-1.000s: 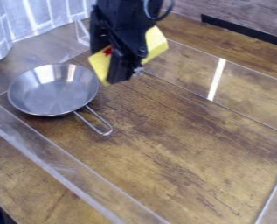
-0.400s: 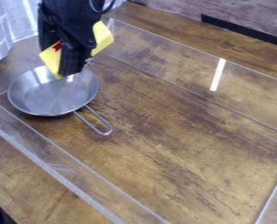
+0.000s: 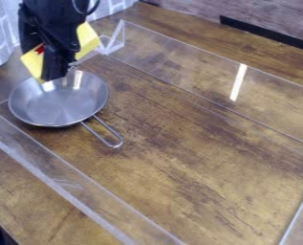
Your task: Put the yellow object in the silver pan
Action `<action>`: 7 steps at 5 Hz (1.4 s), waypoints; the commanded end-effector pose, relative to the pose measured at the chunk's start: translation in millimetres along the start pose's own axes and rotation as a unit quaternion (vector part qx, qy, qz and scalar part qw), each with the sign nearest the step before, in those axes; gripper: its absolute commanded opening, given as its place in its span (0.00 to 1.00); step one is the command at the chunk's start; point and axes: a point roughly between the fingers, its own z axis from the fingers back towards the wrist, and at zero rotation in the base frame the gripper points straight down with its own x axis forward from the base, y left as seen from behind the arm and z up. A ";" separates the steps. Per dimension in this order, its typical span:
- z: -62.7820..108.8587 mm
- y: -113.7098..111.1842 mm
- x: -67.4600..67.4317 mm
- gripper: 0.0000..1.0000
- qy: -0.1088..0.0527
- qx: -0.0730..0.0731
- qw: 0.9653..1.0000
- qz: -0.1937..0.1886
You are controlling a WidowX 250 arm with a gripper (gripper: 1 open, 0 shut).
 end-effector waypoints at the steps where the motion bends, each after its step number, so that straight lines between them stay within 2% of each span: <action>1: 4.2 11.2 -3.3 0.00 -0.012 0.012 1.000 0.010; 2: -1.7 12.6 -1.8 1.00 -0.009 0.014 1.000 0.009; 4: -16.3 22.0 12.2 1.00 -0.008 0.007 1.000 0.016; 7: -30.8 28.8 25.0 1.00 -0.011 -0.010 1.000 0.024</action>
